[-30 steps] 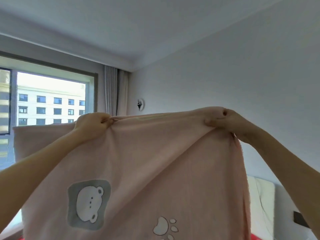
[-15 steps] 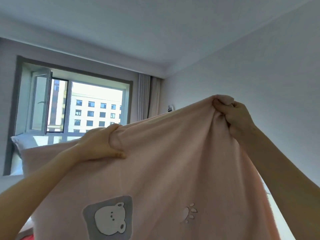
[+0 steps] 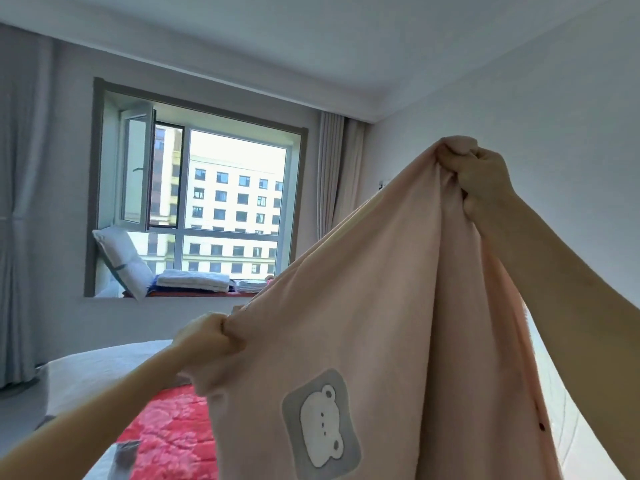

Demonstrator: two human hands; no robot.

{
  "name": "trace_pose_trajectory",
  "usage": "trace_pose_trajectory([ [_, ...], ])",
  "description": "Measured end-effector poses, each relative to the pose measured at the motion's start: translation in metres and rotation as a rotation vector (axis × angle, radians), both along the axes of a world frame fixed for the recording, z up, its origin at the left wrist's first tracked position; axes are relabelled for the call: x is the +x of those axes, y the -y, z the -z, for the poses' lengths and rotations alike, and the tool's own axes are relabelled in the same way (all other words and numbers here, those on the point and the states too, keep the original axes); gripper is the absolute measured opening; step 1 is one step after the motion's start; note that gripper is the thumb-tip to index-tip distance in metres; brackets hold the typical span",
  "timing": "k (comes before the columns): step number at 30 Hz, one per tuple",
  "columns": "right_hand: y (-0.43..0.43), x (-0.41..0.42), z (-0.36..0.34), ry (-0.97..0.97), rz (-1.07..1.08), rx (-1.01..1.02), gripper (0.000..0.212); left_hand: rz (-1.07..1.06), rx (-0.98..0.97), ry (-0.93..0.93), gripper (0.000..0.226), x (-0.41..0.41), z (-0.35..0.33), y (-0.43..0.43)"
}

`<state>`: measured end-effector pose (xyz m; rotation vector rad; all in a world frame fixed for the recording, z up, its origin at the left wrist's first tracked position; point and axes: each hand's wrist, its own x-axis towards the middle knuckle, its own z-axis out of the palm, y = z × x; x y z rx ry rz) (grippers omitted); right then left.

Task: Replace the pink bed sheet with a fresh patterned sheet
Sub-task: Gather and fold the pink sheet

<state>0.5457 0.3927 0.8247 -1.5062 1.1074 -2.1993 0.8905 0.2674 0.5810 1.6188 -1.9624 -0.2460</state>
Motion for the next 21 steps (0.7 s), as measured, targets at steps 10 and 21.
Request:
trace_pose_trajectory([
  [10, 0.052, -0.064, 0.025, 0.085, 0.135, 0.112, 0.036, -0.18, -0.465, -0.504, 0.019, 0.062, -0.106, 0.044],
  [21, 0.177, -0.129, -0.068, 0.136, -0.052, 0.146, 0.03, 0.092, -0.516, -1.165, 0.024, 0.063, -0.305, 0.106],
])
